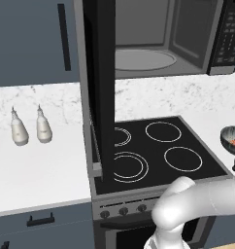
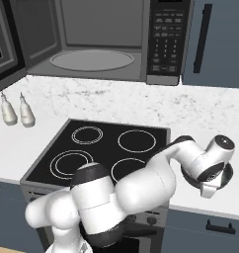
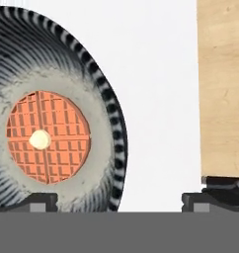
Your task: Open the microwave, place the bowl with waffle inside the microwave, then close the microwave door and turn it on.
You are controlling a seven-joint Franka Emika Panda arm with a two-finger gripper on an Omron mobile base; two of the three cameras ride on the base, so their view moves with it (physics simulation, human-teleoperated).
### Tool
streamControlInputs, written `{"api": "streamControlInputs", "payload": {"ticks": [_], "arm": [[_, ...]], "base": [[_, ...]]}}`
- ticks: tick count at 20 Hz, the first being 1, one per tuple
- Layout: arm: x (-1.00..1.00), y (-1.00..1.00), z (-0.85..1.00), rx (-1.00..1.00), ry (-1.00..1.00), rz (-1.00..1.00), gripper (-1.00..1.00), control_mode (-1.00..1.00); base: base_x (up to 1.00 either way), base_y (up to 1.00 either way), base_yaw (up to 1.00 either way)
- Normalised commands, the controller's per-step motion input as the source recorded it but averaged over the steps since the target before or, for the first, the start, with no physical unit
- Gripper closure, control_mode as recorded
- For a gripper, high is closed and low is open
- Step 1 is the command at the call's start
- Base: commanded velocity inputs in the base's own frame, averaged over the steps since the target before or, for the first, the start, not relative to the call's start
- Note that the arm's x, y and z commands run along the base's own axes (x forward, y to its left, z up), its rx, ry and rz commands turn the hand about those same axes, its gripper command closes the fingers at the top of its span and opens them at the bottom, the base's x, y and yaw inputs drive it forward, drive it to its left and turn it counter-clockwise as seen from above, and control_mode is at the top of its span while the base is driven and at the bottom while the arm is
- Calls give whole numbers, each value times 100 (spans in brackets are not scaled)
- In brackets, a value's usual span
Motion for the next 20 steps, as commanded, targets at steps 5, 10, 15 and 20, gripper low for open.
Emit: {"api": "streamControlInputs", "payload": {"ticks": [5, 10, 15, 20], "arm": [[1, -5, -35, 0, 0, -4, -100, -100], [1, 0, -27, 0, 0, -3, -100, -100], [8, 0, -17, 0, 0, -1, -100, -100], [16, 0, -10, 0, 0, 0, -100, -100]], "base": [[0, 0, 0], [0, 0, 0], [0, 0, 0], [0, 0, 0]]}}
